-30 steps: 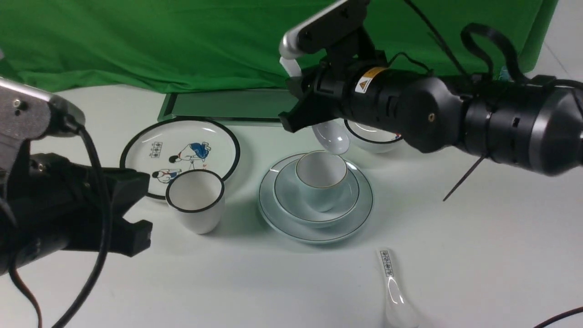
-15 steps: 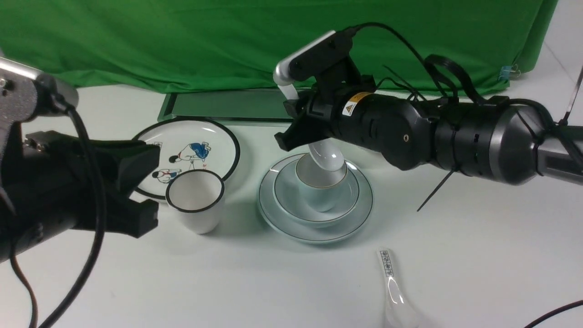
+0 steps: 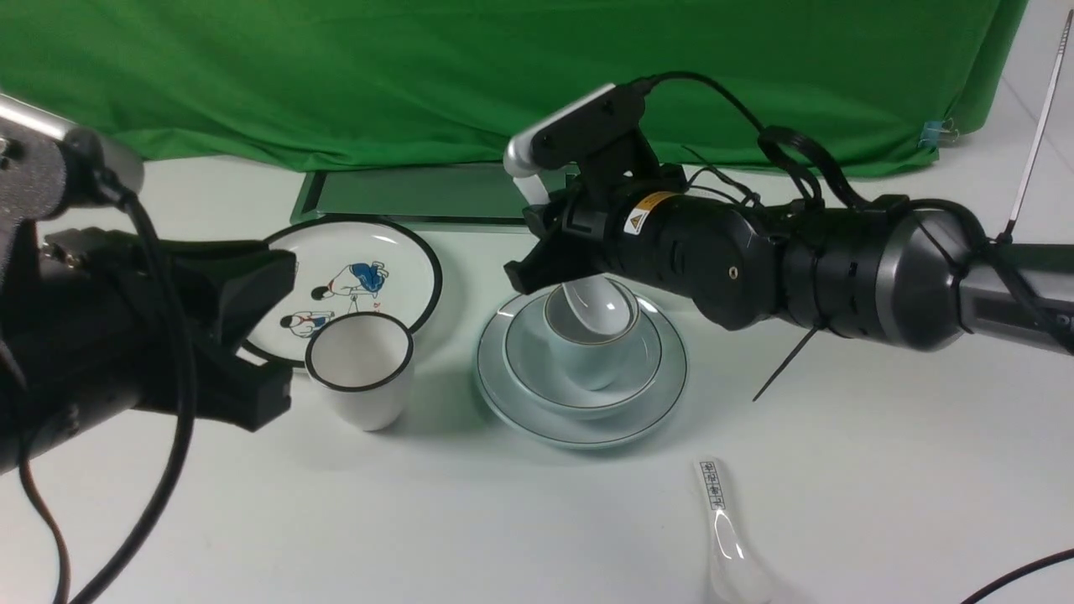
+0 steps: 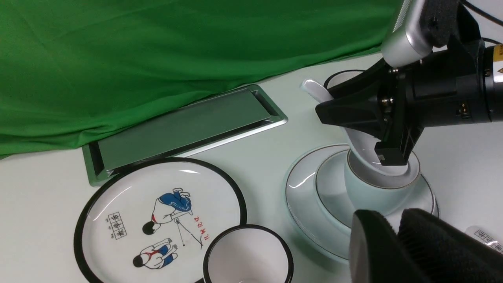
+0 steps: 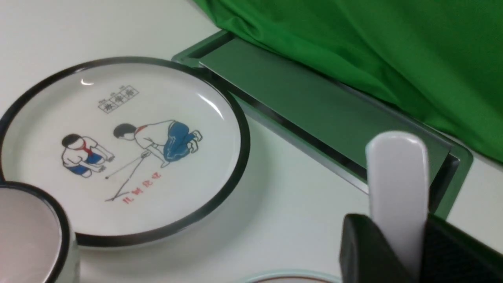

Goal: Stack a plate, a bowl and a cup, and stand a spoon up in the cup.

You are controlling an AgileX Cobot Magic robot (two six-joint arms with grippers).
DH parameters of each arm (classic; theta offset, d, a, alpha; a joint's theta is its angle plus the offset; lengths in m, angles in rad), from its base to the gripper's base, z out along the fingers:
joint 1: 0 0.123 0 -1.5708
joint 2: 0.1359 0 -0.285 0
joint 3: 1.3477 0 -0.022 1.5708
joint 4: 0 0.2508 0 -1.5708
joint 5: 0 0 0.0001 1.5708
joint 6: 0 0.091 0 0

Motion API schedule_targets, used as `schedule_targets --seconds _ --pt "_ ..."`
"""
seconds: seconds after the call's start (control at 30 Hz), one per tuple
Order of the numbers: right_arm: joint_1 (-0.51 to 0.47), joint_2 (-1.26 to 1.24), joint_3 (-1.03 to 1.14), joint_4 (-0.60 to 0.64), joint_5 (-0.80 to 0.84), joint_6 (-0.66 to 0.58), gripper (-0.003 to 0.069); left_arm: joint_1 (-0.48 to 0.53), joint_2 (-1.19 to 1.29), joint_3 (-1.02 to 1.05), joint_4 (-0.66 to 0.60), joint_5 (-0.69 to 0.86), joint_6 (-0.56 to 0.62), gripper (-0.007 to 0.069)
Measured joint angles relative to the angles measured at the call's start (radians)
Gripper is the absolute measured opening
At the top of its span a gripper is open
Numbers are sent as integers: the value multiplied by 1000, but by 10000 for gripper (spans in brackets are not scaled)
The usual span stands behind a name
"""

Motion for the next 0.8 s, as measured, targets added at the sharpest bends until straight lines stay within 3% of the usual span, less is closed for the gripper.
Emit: schedule_targets --seconds 0.37,0.47,0.8 --pt "0 -33 1 0 119 0 300 0 0 1 0 17 1 59" --pt "0 -99 1 0 165 0 285 0 0 1 -1 61 1 61" --pt "0 -446 15 -45 386 0 137 0 -131 32 -48 271 68 62"
